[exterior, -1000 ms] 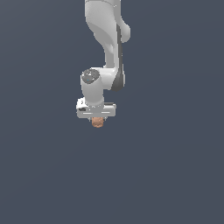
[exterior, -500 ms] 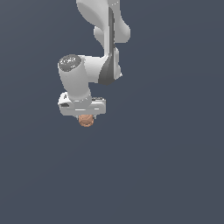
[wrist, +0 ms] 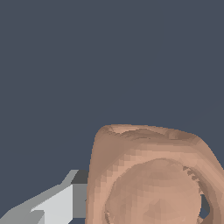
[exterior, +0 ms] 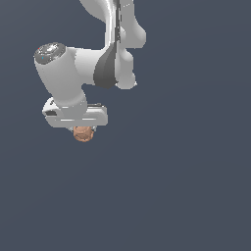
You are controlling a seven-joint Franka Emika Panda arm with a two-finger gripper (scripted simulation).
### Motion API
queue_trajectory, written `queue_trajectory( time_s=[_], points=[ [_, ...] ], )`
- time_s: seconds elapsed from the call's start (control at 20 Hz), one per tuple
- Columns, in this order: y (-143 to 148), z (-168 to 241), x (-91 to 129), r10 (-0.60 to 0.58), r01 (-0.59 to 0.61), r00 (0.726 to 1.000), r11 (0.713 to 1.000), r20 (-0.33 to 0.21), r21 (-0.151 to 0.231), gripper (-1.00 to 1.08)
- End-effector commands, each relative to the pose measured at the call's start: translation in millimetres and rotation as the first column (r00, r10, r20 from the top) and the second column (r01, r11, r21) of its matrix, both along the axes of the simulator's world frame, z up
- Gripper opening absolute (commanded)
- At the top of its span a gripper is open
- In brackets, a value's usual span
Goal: Pick up the object and move it to a goal position.
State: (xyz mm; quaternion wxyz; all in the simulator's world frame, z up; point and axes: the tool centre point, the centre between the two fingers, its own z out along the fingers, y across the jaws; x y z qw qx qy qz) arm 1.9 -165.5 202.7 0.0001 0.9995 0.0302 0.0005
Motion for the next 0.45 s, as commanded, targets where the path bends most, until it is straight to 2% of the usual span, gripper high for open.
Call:
queue_trajectory(
  time_s=[0.0, 0.4],
  points=[
    [-5.2, 7.9, 5.1, 0.001, -0.001, 1.000, 1.000, -0.001, 0.000, -1.00],
    [-11.6, 17.2, 11.5, 0.001, -0.001, 1.000, 1.000, -0.001, 0.000, -1.00]
  ],
)
